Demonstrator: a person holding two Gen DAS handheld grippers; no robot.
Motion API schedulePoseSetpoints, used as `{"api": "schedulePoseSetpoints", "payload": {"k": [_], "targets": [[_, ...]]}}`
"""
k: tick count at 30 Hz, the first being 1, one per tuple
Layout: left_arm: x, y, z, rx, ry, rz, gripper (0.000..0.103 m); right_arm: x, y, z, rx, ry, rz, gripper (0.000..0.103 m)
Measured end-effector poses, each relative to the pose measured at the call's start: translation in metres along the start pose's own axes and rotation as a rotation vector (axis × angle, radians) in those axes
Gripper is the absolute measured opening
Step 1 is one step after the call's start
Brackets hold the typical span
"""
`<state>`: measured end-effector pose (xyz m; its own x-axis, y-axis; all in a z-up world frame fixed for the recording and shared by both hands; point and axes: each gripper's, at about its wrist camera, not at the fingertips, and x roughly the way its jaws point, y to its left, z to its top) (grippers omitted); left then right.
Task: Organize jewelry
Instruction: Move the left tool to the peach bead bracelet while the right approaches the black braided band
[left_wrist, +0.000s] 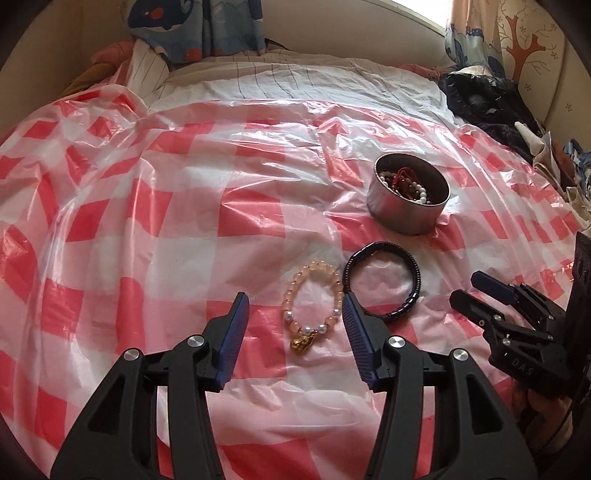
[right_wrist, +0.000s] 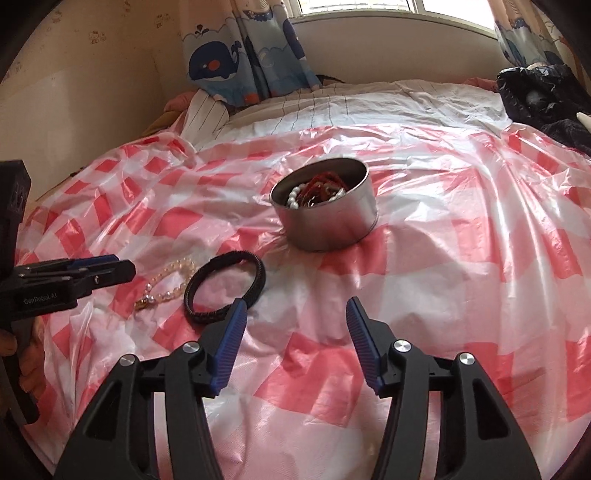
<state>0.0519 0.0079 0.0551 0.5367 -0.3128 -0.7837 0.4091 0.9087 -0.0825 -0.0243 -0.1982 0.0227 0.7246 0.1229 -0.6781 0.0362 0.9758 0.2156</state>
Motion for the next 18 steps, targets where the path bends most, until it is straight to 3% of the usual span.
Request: {"api": "schedulePoseSetpoints", "payload": {"k": [6, 12, 18], "targets": [[0.009, -0.004, 0.002, 0.046, 0.012, 0.038, 0.049, 0.003, 0.003, 0.000, -0.014, 0.008, -0.017, 0.057], [0.023, -0.009, 0.010, 0.120, 0.034, 0.074, 0.049, 0.023, 0.024, 0.030, -0.088, 0.035, -0.015, 0.057], [0.038, -0.013, 0.008, 0.153, 0.071, 0.074, 0.049, 0.067, 0.038, 0.048, -0.220, 0.175, -0.093, 0.065]]}}
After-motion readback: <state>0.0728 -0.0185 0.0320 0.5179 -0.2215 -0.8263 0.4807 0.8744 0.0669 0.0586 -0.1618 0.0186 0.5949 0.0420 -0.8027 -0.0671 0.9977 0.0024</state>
